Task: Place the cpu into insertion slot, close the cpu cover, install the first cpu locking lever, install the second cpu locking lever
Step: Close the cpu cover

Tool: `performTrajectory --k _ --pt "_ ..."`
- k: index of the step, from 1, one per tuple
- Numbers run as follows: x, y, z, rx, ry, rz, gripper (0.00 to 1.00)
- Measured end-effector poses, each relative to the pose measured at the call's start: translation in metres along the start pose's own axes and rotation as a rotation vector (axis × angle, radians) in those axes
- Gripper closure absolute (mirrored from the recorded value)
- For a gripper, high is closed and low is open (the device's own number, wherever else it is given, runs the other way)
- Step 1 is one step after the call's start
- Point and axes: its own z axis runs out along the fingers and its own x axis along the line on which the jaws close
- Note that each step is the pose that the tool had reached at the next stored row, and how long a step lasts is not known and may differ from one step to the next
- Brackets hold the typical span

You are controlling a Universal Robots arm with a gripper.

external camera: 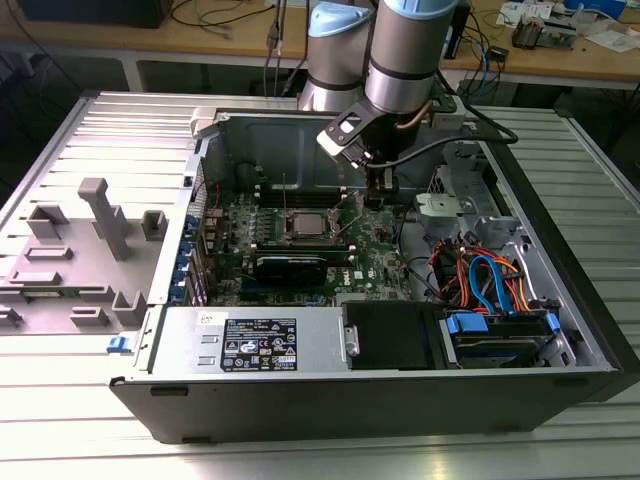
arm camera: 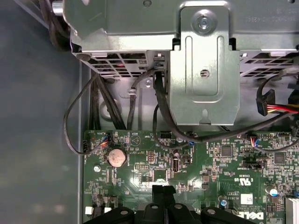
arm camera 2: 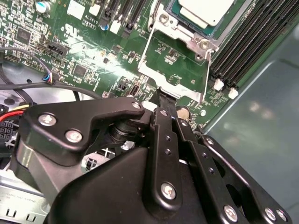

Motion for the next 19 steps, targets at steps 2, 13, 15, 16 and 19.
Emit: performTrajectory --k 2,13,15,16,19 --pt "0.0000 -0.0031 -0.0006 -0.0001 0.0002 0.000 0.89" --pt "0.0001 -0.0137 -0.0012 0.0000 0.0000 0.000 0.89" --pt "0.0001 -0.0141 -0.0012 0.0000 0.0000 0.000 0.89" --pt "0.0001 -0.0142 -0.0012 0.0000 0.0000 0.000 0.89" --pt "0.0001 -0.0146 -0.0012 0.0000 0.0000 0.000 0.89"
